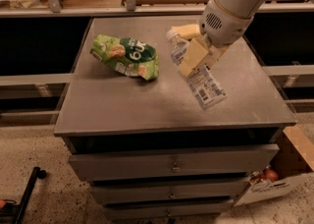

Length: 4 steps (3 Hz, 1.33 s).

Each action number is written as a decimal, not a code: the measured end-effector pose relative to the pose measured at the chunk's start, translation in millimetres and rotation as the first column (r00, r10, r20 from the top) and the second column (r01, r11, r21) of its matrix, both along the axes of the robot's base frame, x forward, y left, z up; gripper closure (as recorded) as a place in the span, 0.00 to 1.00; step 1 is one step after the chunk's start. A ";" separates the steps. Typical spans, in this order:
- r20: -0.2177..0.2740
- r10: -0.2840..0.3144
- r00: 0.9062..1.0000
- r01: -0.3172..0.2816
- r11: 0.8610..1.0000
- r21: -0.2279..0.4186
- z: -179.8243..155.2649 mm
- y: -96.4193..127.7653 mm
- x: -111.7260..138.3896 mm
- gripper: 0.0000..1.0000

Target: Knock blue plastic bottle over

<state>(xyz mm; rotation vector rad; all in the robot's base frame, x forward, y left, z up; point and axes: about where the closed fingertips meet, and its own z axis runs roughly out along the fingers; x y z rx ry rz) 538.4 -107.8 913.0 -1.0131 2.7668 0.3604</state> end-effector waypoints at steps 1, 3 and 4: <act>-0.020 -0.008 1.000 0.007 0.999 -0.035 -10.1 -3.4 1.7 0.82; -0.093 0.020 0.995 -0.026 0.997 -0.067 -35.7 11.9 0.4 0.35; -0.080 0.017 0.997 -0.022 0.998 -0.063 -34.6 12.6 2.7 0.13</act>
Offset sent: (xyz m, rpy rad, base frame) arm 0.0012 -0.0098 -0.0253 -0.1003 0.0693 -0.0158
